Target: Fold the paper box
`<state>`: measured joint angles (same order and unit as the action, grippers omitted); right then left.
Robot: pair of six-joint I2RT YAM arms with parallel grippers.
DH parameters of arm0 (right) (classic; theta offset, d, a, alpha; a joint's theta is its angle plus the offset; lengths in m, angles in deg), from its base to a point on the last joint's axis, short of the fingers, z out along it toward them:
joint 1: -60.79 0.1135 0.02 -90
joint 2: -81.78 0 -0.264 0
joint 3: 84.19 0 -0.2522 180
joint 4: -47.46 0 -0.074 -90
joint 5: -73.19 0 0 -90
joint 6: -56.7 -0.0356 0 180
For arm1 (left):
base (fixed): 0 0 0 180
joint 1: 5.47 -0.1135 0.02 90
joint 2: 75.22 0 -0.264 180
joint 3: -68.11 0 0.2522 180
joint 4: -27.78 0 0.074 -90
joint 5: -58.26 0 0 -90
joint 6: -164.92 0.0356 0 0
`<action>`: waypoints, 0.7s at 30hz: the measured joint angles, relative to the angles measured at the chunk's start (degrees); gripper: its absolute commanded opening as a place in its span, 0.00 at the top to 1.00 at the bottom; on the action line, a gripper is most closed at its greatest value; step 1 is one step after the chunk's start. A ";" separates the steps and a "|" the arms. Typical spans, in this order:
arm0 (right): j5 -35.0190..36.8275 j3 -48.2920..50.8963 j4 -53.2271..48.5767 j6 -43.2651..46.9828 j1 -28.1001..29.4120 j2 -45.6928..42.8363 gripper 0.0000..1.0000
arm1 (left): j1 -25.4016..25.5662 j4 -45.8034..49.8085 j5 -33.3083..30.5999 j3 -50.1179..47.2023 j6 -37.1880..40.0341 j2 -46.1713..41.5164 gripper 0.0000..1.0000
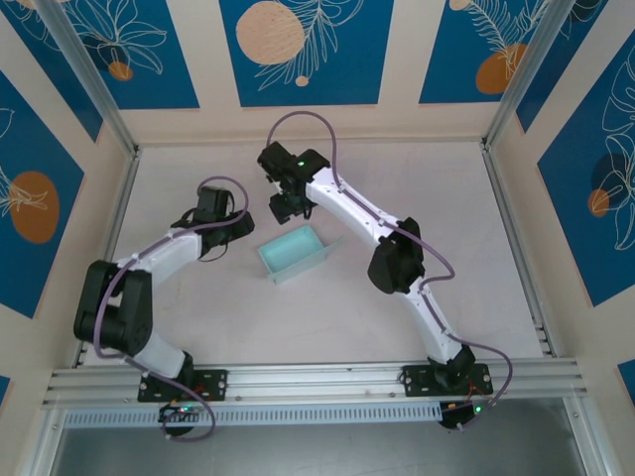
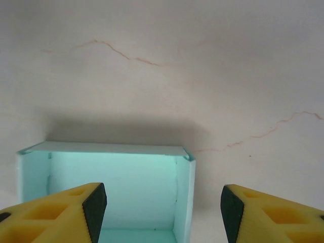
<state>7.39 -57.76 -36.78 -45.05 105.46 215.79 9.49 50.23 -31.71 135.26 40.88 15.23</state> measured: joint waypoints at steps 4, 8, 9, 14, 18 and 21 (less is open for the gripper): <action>1.09 11.52 3.15 -2.40 0.13 -12.63 0.41 | -0.07 0.42 2.10 3.28 2.34 5.40 0.57; 2.21 27.52 8.04 -7.17 -0.09 -30.45 0.52 | -0.09 0.90 3.13 3.93 3.61 8.09 0.64; 2.60 31.65 9.31 -8.63 -0.13 -34.64 0.53 | -0.09 1.01 3.26 3.96 3.98 8.55 0.65; 3.02 48.81 13.07 -16.22 -0.44 -50.53 0.63 | -0.07 1.18 4.74 4.11 4.63 11.13 0.69; 2.38 62.73 14.05 -23.04 -0.48 -57.53 0.66 | 0.31 1.16 6.05 4.00 4.63 12.02 0.69; 1.14 72.26 15.08 -27.85 -0.50 -59.95 0.65 | 0.98 0.55 7.13 3.19 4.59 12.00 0.69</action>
<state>8.53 14.50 -21.70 -72.89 104.95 155.84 10.47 50.78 -24.58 138.45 45.47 27.23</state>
